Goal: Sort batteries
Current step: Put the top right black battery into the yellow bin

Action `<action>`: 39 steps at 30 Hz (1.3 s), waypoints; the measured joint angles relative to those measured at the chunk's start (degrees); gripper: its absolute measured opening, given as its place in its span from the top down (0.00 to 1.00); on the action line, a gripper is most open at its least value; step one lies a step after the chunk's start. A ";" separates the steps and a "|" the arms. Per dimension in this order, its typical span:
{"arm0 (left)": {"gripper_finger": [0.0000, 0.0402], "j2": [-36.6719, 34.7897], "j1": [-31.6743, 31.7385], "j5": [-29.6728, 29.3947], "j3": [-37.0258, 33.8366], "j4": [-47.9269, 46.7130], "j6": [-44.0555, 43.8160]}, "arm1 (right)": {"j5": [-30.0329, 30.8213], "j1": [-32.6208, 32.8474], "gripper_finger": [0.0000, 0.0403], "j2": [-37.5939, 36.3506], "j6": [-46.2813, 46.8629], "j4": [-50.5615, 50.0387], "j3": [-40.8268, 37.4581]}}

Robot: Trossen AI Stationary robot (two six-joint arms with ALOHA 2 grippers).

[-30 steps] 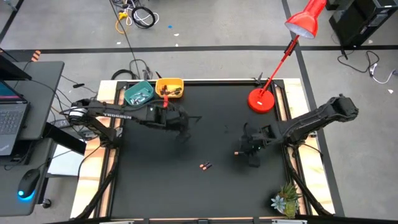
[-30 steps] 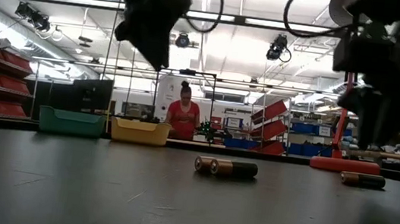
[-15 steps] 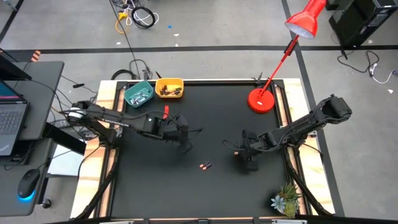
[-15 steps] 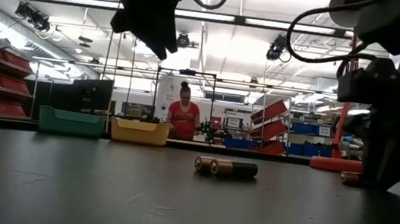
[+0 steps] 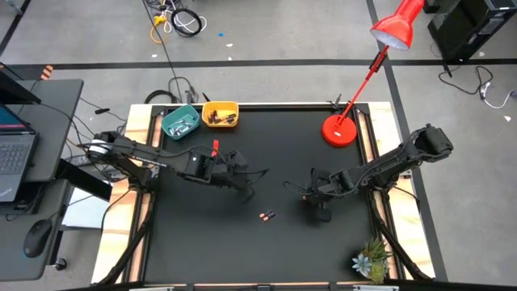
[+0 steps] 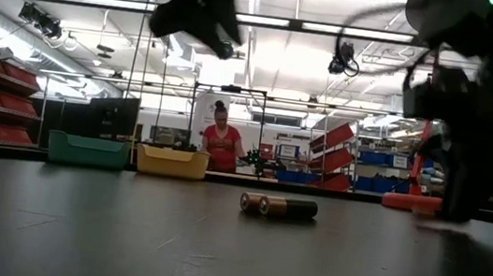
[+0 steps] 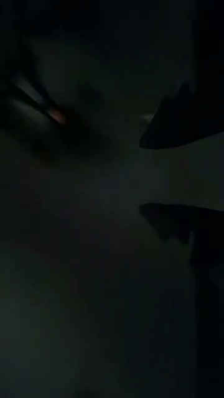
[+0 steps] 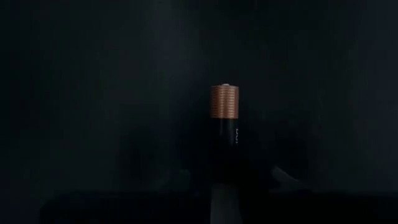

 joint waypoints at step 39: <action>0.61 -0.02 4.30 -6.94 0.00 64.33 34.00 | 23.90 -5.58 0.89 -8.94 -16.59 11.63 36.35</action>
